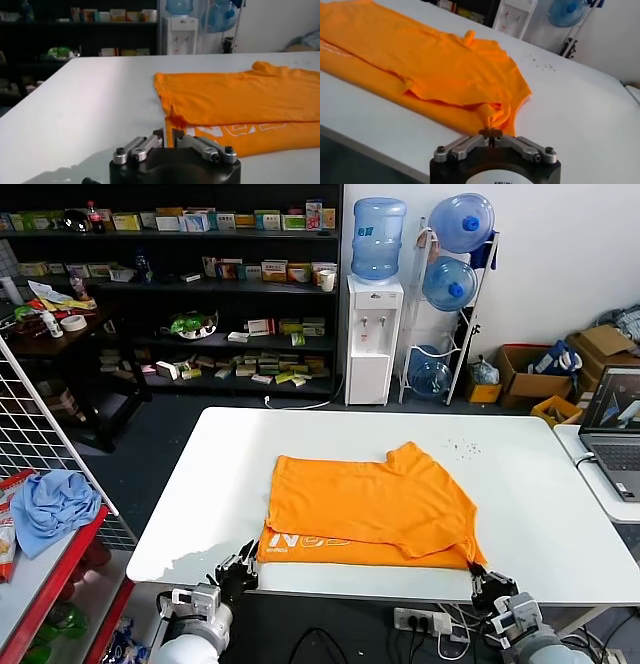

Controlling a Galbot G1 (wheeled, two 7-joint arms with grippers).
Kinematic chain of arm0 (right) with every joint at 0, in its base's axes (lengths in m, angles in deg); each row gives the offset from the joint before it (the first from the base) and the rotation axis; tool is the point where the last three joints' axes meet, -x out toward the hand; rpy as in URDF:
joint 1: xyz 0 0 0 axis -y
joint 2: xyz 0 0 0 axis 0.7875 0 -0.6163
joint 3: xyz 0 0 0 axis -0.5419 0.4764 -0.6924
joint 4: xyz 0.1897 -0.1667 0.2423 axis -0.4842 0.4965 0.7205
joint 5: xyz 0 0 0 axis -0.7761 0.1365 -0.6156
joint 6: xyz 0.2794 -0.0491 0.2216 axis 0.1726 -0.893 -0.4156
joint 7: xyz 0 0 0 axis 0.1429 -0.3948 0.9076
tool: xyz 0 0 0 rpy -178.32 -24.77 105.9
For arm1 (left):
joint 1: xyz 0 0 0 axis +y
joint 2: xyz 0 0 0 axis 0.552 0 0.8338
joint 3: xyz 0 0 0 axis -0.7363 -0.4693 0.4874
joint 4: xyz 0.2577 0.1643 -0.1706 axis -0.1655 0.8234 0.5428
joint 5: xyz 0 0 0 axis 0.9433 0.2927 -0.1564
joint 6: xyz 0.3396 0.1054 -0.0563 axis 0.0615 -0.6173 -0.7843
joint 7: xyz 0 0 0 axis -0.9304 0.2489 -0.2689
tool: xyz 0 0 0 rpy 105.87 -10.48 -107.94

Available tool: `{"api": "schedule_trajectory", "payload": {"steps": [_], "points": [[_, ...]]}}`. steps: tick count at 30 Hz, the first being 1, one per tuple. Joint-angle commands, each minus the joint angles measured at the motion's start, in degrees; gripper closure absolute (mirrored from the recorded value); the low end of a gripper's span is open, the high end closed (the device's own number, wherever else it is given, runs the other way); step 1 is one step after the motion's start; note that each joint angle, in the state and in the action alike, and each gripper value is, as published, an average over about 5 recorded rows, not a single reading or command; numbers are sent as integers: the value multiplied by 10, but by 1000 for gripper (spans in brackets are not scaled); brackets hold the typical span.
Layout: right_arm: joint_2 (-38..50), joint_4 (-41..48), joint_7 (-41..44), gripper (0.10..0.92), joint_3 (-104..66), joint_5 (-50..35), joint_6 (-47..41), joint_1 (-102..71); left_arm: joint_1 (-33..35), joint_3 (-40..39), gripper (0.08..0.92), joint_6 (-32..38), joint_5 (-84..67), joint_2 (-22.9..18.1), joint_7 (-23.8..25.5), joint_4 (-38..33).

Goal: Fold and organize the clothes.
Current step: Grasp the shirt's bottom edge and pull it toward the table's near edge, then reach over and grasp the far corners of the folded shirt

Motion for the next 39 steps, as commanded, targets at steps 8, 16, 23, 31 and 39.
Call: {"api": "schedule_trajectory", "payload": {"steps": [8, 16, 23, 31, 39], "points": [[23, -73, -22, 541, -27, -59, 20, -9, -25, 1, 496, 11, 13, 27, 13, -58], [47, 30, -12, 316, 9, -147, 5, 185, -176, -27, 264, 22, -6, 22, 29, 17], [54, 126, 19, 205, 45, -213, -91, 338, -303, -72, 179, -4, -65, 10, 27, 128], [19, 283, 59, 203, 110, -181, -74, 469, -411, -126, 177, -10, -66, -59, 33, 284], [-43, 416, 104, 203, 136, -127, -49, 549, -483, -150, 177, -24, -43, -109, 55, 429]]}}
